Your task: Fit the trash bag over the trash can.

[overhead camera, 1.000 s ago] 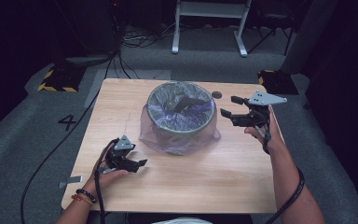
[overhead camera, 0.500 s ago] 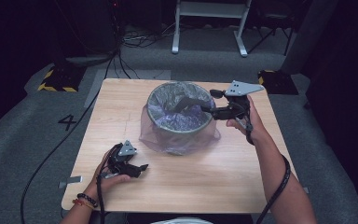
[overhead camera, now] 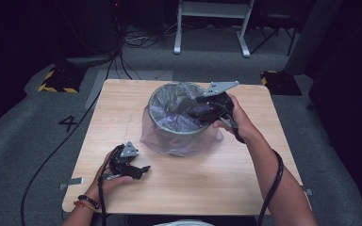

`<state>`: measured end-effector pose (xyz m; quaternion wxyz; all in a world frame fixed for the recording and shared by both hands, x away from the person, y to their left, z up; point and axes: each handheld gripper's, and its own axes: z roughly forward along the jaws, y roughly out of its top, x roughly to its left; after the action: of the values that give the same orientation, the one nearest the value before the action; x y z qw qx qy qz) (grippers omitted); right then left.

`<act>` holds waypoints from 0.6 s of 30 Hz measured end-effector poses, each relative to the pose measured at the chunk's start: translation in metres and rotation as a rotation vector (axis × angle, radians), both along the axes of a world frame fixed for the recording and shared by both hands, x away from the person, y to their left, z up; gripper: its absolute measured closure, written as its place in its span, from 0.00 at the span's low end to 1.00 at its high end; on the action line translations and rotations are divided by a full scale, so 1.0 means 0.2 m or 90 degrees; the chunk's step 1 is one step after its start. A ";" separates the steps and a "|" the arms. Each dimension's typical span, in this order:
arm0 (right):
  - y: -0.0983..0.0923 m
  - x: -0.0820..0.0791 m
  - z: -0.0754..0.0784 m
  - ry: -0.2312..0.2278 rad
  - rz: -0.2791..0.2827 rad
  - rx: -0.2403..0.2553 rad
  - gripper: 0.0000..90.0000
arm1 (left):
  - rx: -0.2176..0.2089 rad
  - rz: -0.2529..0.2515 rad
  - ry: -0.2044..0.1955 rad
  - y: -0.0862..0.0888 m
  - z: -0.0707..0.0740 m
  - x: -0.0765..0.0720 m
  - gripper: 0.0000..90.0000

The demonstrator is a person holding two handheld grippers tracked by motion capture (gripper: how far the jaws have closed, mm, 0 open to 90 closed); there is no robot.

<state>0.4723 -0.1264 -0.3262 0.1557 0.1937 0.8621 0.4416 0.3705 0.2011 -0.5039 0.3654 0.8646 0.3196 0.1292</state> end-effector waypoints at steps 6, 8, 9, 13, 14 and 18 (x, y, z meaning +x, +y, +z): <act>0.04 0.01 0.01 0.039 0.022 -0.046 0.37 | 0.002 -0.010 0.000 0.00 0.00 0.00 0.18; 0.05 0.00 0.01 0.042 0.024 -0.063 0.37 | 0.001 -0.010 0.001 0.00 0.00 0.00 0.18; 0.06 0.00 0.01 0.049 0.027 -0.070 0.36 | 0.002 -0.011 0.001 0.00 0.00 0.00 0.18; 0.07 0.00 -0.01 0.075 0.033 -0.105 0.33 | 0.002 -0.011 0.000 0.00 0.00 0.00 0.18; 0.08 0.01 -0.01 0.080 0.033 -0.117 0.32 | 0.002 -0.012 0.001 0.00 0.00 0.00 0.18; 0.08 0.01 -0.02 0.099 0.031 -0.148 0.27 | 0.002 -0.012 0.001 0.00 0.00 0.00 0.18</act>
<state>0.4742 -0.1098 -0.3298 0.0992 0.1869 0.9214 0.3259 0.3707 0.2007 -0.5037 0.3652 0.8682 0.3116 0.1258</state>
